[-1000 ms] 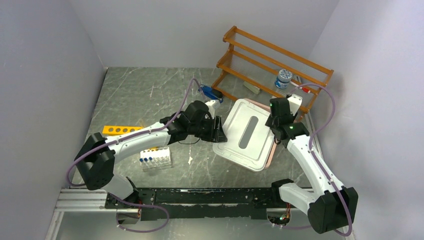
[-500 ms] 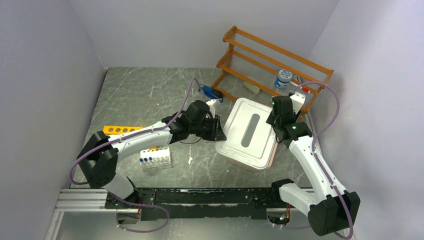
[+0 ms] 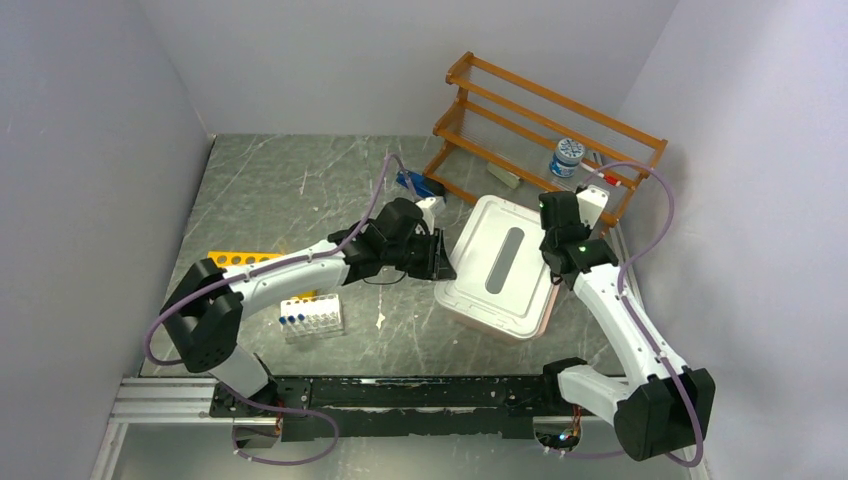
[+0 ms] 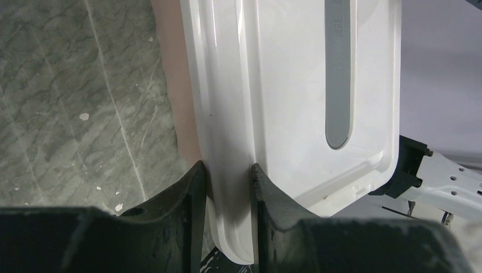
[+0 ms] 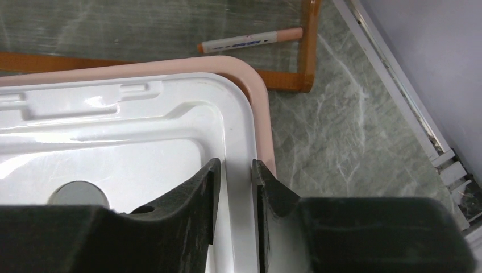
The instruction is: Organize the chemistry lab equipment
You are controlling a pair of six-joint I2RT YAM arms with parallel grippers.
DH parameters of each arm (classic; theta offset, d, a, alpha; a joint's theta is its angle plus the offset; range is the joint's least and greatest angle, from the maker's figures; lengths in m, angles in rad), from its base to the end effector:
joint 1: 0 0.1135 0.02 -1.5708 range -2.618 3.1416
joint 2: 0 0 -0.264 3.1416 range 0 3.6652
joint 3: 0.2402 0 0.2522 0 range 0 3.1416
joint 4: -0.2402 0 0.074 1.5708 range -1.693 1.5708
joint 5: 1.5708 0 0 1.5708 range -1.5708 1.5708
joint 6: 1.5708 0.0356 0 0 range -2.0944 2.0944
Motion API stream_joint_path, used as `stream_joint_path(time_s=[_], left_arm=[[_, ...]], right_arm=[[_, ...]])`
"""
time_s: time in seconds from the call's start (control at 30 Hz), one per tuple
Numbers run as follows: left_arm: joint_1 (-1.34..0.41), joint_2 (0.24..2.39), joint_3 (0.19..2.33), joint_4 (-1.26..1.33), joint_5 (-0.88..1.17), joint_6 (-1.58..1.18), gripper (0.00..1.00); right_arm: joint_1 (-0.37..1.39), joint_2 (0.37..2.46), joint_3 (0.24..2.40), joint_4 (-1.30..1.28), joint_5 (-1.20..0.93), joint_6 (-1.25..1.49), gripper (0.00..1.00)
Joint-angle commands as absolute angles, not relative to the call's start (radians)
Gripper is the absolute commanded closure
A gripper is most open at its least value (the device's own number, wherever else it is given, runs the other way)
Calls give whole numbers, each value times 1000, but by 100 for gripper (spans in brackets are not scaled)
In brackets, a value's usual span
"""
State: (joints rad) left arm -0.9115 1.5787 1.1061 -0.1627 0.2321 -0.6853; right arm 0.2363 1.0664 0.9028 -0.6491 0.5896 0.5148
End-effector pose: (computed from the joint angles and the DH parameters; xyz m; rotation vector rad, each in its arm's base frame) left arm 0.2110 -0.2856 0.2549 0.4162 2.3967 -1.0761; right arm 0.2138 0.0311 0.2887 0.5739 2.1608 -0.3027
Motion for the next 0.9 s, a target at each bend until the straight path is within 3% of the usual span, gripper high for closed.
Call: stream_joint_path(time_s=[0.0,0.17,0.3,0.63,0.77,0.87], left_arm=[[-922,1643,1118,-244,236,-611,78],[-922,1637,1145,-264,240,-597,69],[-921,1631,1173,-278,248,-581,66],[-920,1636,1235,-324,203,-547,44],[-919,1644,1242,-312,216,-543,44],[-920,1652,1248,-315,233,-536,49]], right_arm=[[230,1083,886,-651,659,529,71],[230,1085,898,-666,713,528,81],[230,1079,932,-669,730,513,100],[230,1066,996,-665,750,475,100],[230,1069,974,-670,761,484,100],[229,1078,938,-670,768,495,100]])
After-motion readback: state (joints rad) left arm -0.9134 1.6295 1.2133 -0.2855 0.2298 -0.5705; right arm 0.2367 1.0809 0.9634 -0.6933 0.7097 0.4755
